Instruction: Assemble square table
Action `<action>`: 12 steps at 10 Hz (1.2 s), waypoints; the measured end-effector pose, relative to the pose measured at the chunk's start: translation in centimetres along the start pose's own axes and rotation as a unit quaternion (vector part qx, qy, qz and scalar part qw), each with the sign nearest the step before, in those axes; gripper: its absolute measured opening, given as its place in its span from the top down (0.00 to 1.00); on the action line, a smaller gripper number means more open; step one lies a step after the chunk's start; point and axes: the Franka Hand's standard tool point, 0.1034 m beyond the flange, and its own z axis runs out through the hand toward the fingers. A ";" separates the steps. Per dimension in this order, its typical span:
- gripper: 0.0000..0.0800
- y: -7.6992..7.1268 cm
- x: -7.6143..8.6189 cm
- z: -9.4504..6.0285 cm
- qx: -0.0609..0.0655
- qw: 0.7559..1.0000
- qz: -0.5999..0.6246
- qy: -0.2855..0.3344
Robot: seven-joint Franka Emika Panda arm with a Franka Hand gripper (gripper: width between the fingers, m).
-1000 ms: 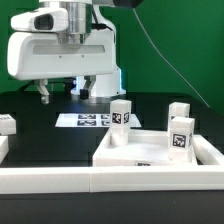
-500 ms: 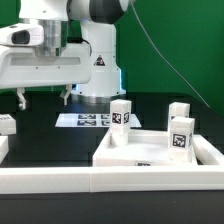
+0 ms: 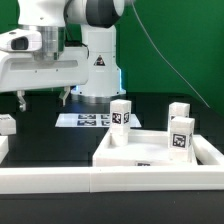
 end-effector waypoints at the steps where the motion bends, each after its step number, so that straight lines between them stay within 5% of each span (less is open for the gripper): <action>1: 0.19 0.9 -1.3 0.5 -0.006 1.000 -0.013 -0.003; 3: 0.19 2.1 -2.7 0.8 -0.010 1.000 -0.007 -0.005; 7: 0.19 1.5 -2.1 1.2 -0.001 1.000 0.005 -0.018; 10: 0.19 4.1 -1.7 1.8 0.006 0.996 0.002 -0.092; 12: 0.19 3.4 -1.3 2.1 0.017 0.990 0.011 -0.141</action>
Offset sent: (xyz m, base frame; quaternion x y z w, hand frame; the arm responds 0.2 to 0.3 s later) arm 0.0000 0.0000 0.0000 0.0000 0.0000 0.0000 1.0000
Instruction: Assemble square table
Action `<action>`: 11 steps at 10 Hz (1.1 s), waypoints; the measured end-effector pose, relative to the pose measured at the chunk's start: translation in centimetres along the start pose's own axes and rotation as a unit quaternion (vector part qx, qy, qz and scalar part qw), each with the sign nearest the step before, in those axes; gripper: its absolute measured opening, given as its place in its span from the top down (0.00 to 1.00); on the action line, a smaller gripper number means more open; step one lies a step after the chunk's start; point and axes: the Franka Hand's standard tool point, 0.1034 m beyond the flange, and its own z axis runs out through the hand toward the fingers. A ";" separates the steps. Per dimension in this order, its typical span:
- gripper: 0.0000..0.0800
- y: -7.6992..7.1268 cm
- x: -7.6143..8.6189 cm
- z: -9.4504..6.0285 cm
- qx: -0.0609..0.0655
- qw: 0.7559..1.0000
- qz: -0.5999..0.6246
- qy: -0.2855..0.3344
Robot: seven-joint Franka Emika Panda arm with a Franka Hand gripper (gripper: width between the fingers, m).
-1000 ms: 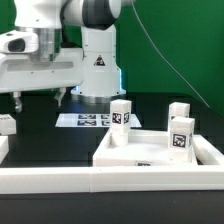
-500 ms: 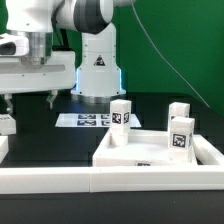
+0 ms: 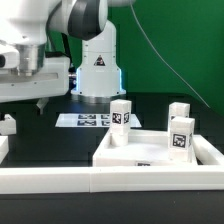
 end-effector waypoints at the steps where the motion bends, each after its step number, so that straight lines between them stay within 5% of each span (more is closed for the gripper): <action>1: 0.19 -0.3 0.5 0.1 0.005 1.000 -0.004 -0.023; 3: 0.19 -0.6 0.7 0.4 0.010 0.998 -0.009 -0.060; 6: 0.19 0.5 -0.5 1.5 -0.006 0.991 -0.013 -0.133; 11: 0.19 -0.5 -1.0 2.6 0.012 0.965 -0.016 -0.261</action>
Offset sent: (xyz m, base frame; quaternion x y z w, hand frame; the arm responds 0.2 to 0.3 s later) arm 0.0002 -0.0481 0.0043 -0.0728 -0.1459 -0.0230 0.9863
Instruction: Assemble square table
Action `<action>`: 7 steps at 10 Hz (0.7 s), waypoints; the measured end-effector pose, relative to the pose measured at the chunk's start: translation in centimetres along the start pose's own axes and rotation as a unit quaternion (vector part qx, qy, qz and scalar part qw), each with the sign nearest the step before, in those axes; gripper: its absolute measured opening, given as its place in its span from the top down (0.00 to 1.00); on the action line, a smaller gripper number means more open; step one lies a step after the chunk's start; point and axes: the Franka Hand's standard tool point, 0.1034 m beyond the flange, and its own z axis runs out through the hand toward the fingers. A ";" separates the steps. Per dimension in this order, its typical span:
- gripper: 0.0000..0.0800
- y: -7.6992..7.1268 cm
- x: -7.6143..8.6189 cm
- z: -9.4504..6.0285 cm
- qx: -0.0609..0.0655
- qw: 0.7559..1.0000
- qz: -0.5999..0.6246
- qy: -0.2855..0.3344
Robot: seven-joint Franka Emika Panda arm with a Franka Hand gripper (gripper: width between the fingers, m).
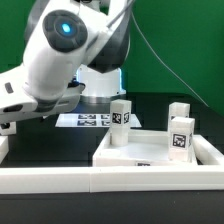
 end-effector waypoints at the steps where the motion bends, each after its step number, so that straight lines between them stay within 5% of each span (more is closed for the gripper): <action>1: 0.19 0.9 -0.3 0.9 -0.003 1.000 -0.002 -0.019; 5: 0.19 1.4 -1.0 2.4 -0.006 0.994 -0.010 -0.105; 7: 0.19 2.0 -0.8 2.4 -0.009 0.995 -0.010 -0.096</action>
Offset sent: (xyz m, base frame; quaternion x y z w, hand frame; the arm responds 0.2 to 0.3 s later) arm -0.0049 -0.0176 0.0061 -0.0249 -0.1141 -0.0132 0.9931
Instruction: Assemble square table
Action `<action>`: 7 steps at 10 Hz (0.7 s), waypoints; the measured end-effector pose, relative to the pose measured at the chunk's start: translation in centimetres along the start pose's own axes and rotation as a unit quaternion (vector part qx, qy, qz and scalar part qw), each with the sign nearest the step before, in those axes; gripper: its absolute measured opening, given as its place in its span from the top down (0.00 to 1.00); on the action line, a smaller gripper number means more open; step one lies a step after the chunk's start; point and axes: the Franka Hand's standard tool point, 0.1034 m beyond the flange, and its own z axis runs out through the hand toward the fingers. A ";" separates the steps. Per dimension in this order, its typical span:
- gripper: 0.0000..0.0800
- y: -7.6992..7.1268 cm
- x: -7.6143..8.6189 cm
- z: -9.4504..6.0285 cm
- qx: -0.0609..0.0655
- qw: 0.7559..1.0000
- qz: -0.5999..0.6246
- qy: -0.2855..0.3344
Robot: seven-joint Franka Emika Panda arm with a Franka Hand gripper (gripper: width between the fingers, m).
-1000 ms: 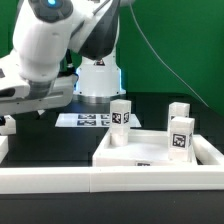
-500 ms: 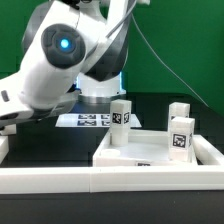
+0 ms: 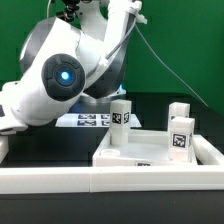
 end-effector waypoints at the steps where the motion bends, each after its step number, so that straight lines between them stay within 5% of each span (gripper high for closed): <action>1: 0.19 -0.1 -0.1 0.4 0.002 1.000 -0.001 -0.001; 6: 0.19 -1.0 -0.1 1.9 0.004 1.000 -0.004 0.006; 7: 0.32 -0.9 0.0 1.8 0.003 1.000 -0.004 0.008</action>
Offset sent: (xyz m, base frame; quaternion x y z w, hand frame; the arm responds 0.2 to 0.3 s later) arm -0.0267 -0.0053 -0.0095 -0.0178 0.0033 0.0169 0.9997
